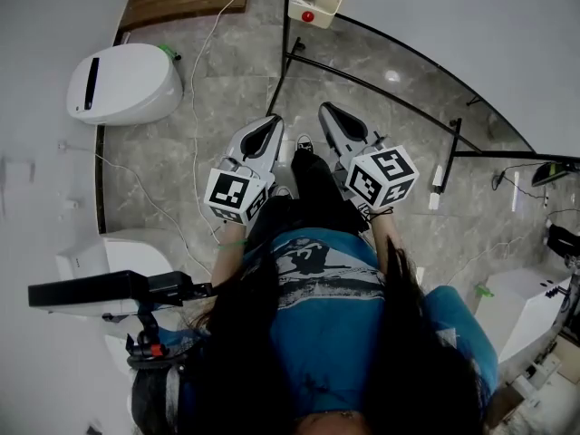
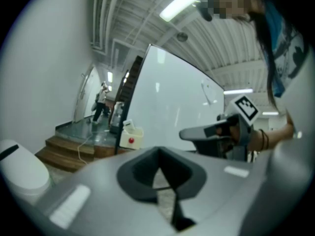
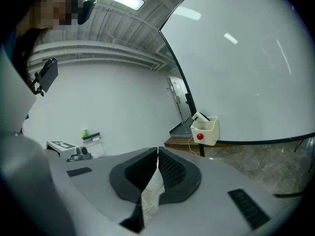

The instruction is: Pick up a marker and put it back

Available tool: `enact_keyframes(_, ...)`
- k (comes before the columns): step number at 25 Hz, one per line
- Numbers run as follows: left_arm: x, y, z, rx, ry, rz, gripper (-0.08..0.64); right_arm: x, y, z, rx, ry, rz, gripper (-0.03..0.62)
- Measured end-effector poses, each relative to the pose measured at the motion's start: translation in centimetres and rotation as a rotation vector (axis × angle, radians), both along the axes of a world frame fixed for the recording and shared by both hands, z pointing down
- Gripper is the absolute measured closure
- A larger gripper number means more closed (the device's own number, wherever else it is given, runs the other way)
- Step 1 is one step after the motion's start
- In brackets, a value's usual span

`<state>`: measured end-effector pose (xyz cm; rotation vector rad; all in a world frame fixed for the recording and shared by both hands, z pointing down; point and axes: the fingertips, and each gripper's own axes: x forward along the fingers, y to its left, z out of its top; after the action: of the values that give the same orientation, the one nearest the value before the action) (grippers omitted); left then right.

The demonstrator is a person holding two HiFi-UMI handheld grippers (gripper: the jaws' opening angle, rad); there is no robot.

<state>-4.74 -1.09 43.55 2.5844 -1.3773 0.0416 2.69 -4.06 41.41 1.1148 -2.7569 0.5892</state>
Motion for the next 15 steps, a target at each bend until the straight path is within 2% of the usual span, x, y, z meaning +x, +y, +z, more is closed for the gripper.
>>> enact_keyframes(8, -1.6, -8.0, -0.4, 0.022, -0.032, -0.052, 0.557, -0.6, -10.4, -0.1, 0.025, 0.042, -0.04, 0.578)
enact_keyframes(12, -2.6, -12.8, -0.8, 0.029, -0.036, -0.098, 0.555, -1.9, -16.1, -0.2, 0.025, 0.061, -0.092, 0.572)
enact_keyframes(14, -2.6, -15.0, -0.9, 0.028, -0.024, -0.113, 0.557, -2.6, -18.6, 0.0, 0.033, 0.095, -0.132, 0.491)
enact_keyframes(15, -2.6, -16.0, -0.9, 0.027, -0.018, -0.119, 0.557, -2.9, -19.9, 0.2, 0.041, 0.116, -0.149, 0.48)
